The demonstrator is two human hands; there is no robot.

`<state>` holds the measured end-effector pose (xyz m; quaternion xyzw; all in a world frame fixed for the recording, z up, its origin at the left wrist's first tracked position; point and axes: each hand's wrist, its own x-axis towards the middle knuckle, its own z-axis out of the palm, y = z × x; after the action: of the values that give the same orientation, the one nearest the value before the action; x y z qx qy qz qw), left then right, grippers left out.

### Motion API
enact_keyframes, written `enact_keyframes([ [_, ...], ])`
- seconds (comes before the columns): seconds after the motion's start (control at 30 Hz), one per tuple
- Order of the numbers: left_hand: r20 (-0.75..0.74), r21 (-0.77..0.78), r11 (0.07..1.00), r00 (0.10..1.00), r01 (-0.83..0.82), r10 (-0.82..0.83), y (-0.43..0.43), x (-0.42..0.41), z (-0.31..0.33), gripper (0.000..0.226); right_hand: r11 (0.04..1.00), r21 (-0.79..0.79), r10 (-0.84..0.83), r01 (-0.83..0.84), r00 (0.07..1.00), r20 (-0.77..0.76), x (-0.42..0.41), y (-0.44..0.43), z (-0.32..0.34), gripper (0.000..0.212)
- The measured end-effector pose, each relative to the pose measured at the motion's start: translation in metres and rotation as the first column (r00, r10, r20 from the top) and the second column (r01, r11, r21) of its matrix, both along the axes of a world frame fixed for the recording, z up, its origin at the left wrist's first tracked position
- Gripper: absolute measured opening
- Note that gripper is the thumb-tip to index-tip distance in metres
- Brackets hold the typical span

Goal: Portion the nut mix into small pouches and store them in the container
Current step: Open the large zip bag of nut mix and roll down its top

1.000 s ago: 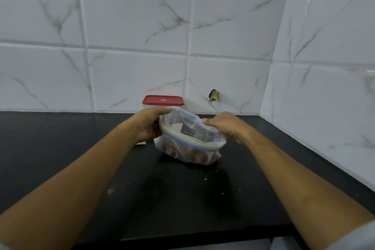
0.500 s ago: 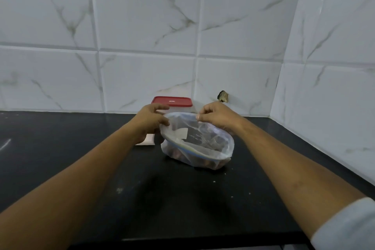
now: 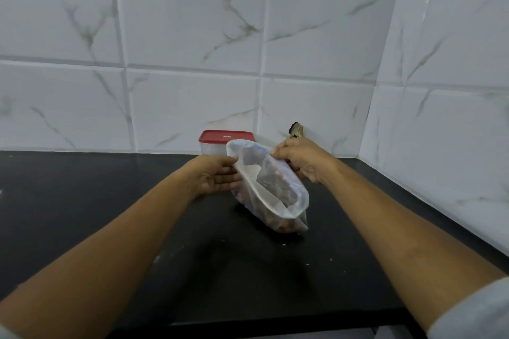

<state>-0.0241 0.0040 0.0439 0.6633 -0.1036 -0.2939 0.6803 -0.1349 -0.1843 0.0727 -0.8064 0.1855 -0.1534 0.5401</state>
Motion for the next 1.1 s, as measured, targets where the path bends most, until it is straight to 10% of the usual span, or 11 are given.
enact_keyframes([
  [0.53,-0.199,-0.100,0.993,0.976,0.068,-0.087,0.000,0.012,0.005,0.029,0.834,0.538,-0.084,0.119,0.993,-0.088,-0.001,-0.020,-0.013,0.018],
  [0.87,0.075,0.105,0.994,0.997,-0.018,0.010,0.013,0.011,-0.024,0.025,0.925,0.380,0.058,0.003,0.987,-0.149,-0.009,-0.025,-0.030,0.018],
  [1.1,-0.069,0.070,0.990,0.991,0.121,-0.117,0.022,0.000,-0.031,0.027,0.882,0.464,0.159,-0.075,0.976,-0.146,-0.013,-0.009,-0.027,0.016],
])
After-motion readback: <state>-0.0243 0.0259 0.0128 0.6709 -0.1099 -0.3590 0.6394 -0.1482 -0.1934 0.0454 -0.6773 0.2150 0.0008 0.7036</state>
